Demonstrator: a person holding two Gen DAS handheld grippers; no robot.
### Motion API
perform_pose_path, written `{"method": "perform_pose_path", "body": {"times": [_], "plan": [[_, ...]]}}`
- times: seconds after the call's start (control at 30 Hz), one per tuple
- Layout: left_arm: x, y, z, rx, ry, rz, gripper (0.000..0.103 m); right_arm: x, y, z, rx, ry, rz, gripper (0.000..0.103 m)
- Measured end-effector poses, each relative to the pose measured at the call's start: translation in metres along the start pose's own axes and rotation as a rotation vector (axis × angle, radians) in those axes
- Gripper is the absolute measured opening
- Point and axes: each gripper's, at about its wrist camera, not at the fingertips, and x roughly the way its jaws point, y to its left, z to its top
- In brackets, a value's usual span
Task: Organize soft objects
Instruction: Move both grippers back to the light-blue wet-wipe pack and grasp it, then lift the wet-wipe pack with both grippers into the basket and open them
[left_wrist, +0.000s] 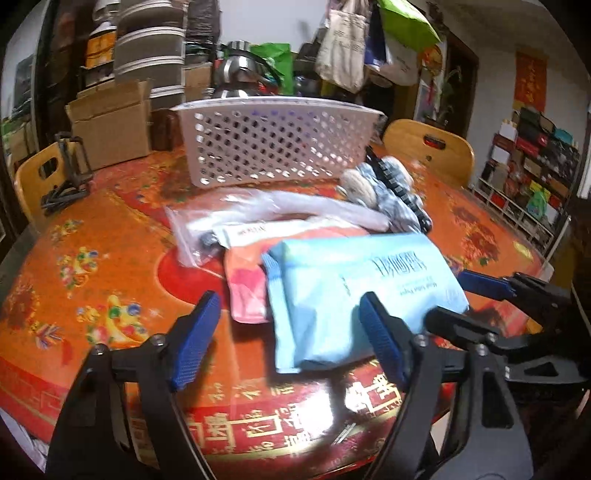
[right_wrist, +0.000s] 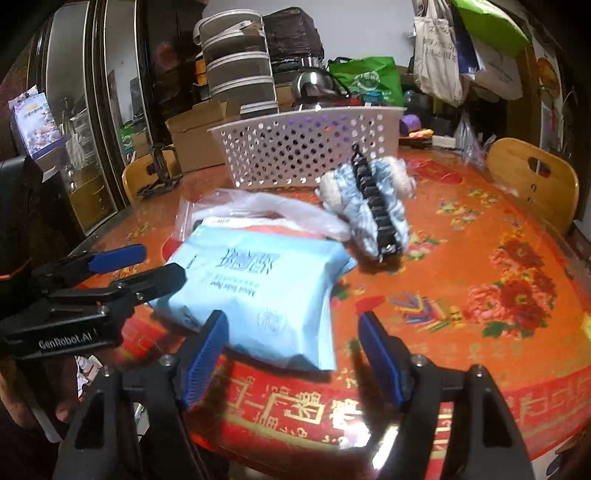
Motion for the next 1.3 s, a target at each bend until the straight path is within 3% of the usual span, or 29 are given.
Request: {"method": "perform_pose_path", "body": {"times": [0.23, 0.63, 0.8, 1.3], "plan": [[0.006, 0.005, 0.000, -0.006, 0.009, -0.090, 0.046, 0.003, 0.001, -0.005, -0.012, 0.004, 0.057, 0.054], [0.000, 0.005, -0.009, 0.050, 0.010, -0.120, 0.044, 0.004, 0.004, -0.003, -0.057, 0.021, 0.054, 0.048], [0.001, 0.008, -0.009, 0.055, 0.032, -0.199, 0.027, 0.004, 0.009, -0.004, -0.084, 0.024, 0.049, 0.043], [-0.008, 0.006, -0.005, 0.062, 0.020, -0.197, 0.023, -0.003, 0.021, 0.000, -0.103, 0.000, 0.013, 0.028]]}}
